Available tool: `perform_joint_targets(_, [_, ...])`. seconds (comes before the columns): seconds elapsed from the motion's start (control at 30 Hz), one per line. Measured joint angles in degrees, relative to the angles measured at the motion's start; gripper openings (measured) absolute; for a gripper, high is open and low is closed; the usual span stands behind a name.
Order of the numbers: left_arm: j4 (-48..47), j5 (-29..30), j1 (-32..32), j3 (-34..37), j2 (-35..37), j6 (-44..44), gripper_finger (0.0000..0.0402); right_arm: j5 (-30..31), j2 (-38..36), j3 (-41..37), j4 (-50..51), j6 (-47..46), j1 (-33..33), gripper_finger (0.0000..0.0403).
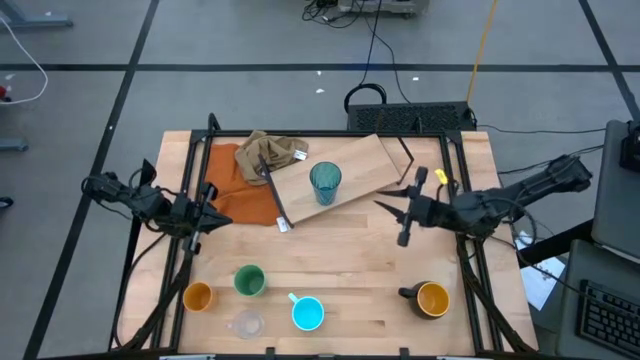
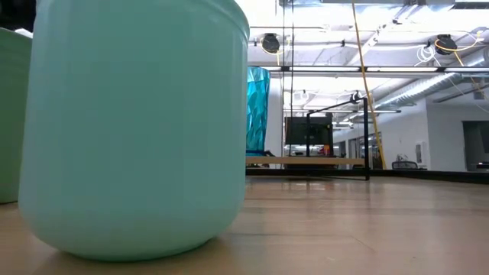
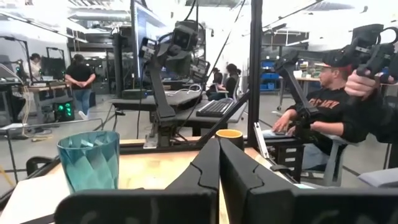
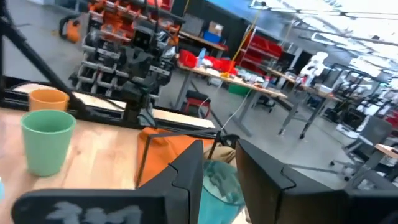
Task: Stack small to large cups/mugs on shelf
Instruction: Put the green cup on the shelf
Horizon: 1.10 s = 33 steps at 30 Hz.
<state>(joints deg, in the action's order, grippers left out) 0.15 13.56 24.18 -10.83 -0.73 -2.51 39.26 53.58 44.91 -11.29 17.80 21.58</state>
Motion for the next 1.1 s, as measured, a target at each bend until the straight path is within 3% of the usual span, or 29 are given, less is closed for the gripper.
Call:
perform_joint_targets(0.23, [-0.03, 0.08, 0.0, 0.0, 0.0, 1.34, 0.0018, -0.01, 0.02, -9.31, -12.36, -2.09, -3.65, 0.008])
perform_joint_targets(0.47, [2.34, 2.03, 0.0, 0.0, 0.0, 4.0, 0.0003, -2.33, 0.02, -13.3, -15.83, -5.66, -6.74, 0.0007])
perform_joint_targets(0.6, [4.04, 2.03, 0.0, -0.02, 0.0, 3.88, 0.0014, -6.39, 2.21, -13.8, -17.6, -11.1, -8.15, 0.0006])
perform_joint_targets(1.1, [3.52, 2.01, 0.0, -0.04, 0.0, 0.29, 0.0012, -6.3, 17.55, -13.8, -30.82, -13.92, -12.24, 0.0])
